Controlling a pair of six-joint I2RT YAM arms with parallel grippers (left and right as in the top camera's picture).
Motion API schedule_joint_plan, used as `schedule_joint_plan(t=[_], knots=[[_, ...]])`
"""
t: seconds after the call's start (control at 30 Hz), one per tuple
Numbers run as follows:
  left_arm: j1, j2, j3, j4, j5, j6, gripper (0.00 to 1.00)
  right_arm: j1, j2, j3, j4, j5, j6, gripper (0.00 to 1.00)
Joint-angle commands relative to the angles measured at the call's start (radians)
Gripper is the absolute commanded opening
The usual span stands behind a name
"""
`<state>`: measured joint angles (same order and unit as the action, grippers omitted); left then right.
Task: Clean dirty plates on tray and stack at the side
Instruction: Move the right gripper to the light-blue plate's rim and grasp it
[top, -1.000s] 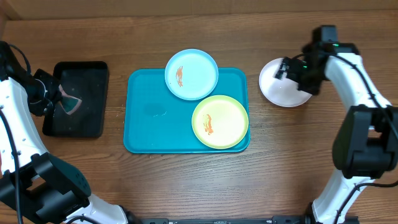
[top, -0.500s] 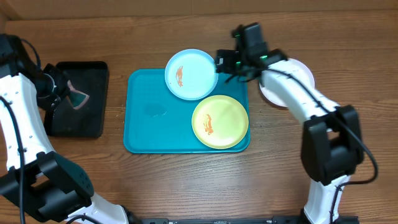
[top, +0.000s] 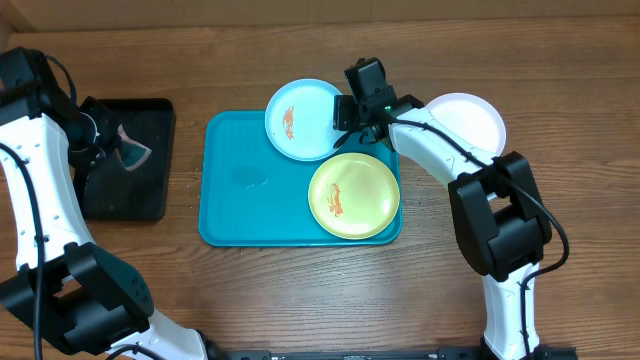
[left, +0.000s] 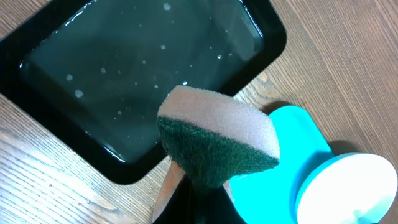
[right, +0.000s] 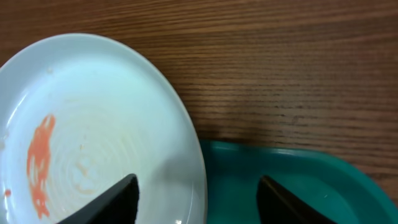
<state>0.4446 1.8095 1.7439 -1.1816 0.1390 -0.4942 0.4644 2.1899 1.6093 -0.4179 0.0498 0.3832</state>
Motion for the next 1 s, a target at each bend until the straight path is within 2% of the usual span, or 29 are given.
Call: schedule_joint_plan(t=[0.0, 0.1, 0.2, 0.4, 0.5, 0.63, 0.97], knots=[[-0.01, 0.0, 0.007, 0.004, 0.01, 0.023, 0.04, -0.003, 0.039, 0.02, 0.013, -0.002, 0.01, 0.56], [-0.01, 0.0, 0.007, 0.004, 0.01, 0.023, 0.04, -0.003, 0.052, 0.02, 0.012, -0.003, 0.01, 0.49], [-0.01, 0.0, 0.007, 0.004, 0.01, 0.023, 0.04, -0.003, 0.052, 0.02, 0.019, -0.008, 0.01, 0.31], [-0.01, 0.0, 0.007, 0.007, 0.011, 0.023, 0.04, 0.006, 0.052, 0.02, 0.021, -0.04, 0.011, 0.17], [-0.014, 0.0, 0.007, 0.008, 0.012, 0.031, 0.04, 0.018, 0.052, 0.02, 0.024, -0.082, 0.011, 0.16], [-0.039, 0.0, 0.007, 0.009, 0.02, 0.074, 0.04, 0.053, 0.052, 0.02, 0.032, -0.106, 0.018, 0.06], [-0.171, 0.002, -0.031, 0.04, 0.019, 0.117, 0.04, 0.172, 0.051, 0.023, 0.022, -0.13, 0.089, 0.05]])
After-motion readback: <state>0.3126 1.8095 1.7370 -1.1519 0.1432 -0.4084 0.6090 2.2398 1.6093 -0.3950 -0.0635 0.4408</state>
